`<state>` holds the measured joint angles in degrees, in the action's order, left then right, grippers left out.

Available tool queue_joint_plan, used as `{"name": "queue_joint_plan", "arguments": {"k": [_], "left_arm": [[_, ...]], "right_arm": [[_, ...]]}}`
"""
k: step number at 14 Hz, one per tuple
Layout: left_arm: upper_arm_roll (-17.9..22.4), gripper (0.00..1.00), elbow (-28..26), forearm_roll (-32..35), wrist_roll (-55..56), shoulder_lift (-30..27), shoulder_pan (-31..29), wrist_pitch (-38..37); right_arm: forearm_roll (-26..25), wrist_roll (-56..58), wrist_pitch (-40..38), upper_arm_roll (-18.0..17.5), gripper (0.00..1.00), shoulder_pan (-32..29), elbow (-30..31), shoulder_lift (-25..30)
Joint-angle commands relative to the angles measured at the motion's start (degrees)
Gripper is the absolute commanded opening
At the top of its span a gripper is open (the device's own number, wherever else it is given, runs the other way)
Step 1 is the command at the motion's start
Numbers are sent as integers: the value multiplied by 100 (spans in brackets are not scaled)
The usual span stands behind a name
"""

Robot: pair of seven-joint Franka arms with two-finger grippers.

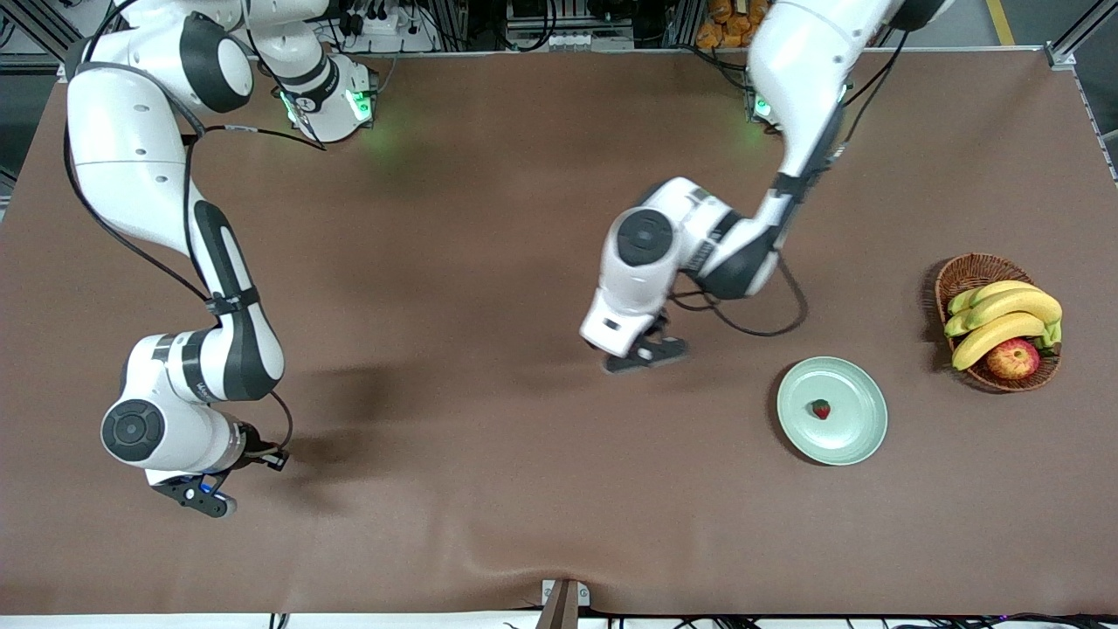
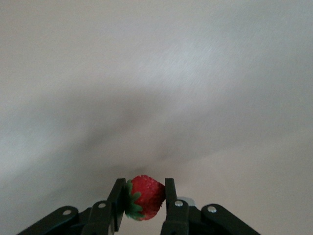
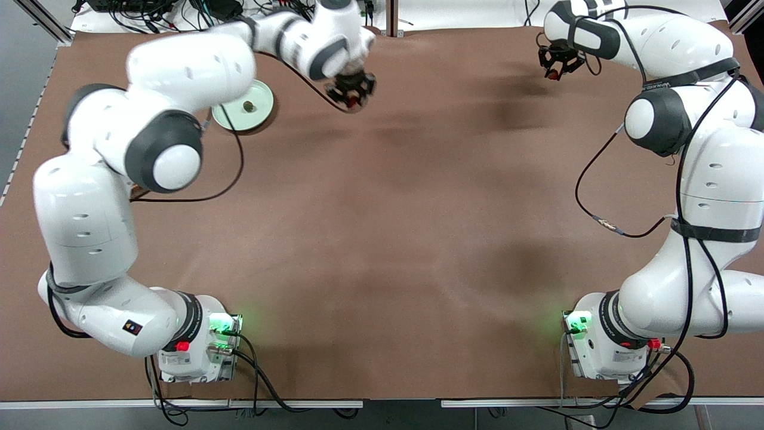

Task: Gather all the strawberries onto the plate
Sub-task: 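Drop the strawberry on the plate with the left gripper while the right gripper carries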

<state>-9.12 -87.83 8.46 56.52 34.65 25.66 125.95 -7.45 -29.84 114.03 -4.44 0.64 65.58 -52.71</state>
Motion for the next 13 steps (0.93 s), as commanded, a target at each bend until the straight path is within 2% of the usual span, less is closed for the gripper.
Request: {"name": "queue_joint_plan", "arguments": {"k": [1, 3, 6, 8, 11, 13], "left_arm": [[-63, 0, -156, -90, 166, -230, -884, -44], [-46, 0, -147, -64, 228, -196, -1368, -44], [-19, 0, -155, 7, 105, -12, -1966, -44], [-2, 0, -138, 85, 105, 138, -2204, -36], [25, 0, -112, 559, 96, 463, -2581, 34], [25, 0, -6, 701, 35, 621, -2723, 149]], "right_arm": [[374, -530, -660, 4, 0, 313, -185, 191], [568, -1083, -1013, 4, 0, 576, -274, 296], [999, -2232, -1058, -13, 0, 1111, -274, 323], [1000, -3217, -971, 30, 0, 1682, -274, 314], [1219, -3974, -988, -250, 0, 2017, -274, 314], [1246, -4564, -927, -277, 0, 2447, -274, 297]]}}
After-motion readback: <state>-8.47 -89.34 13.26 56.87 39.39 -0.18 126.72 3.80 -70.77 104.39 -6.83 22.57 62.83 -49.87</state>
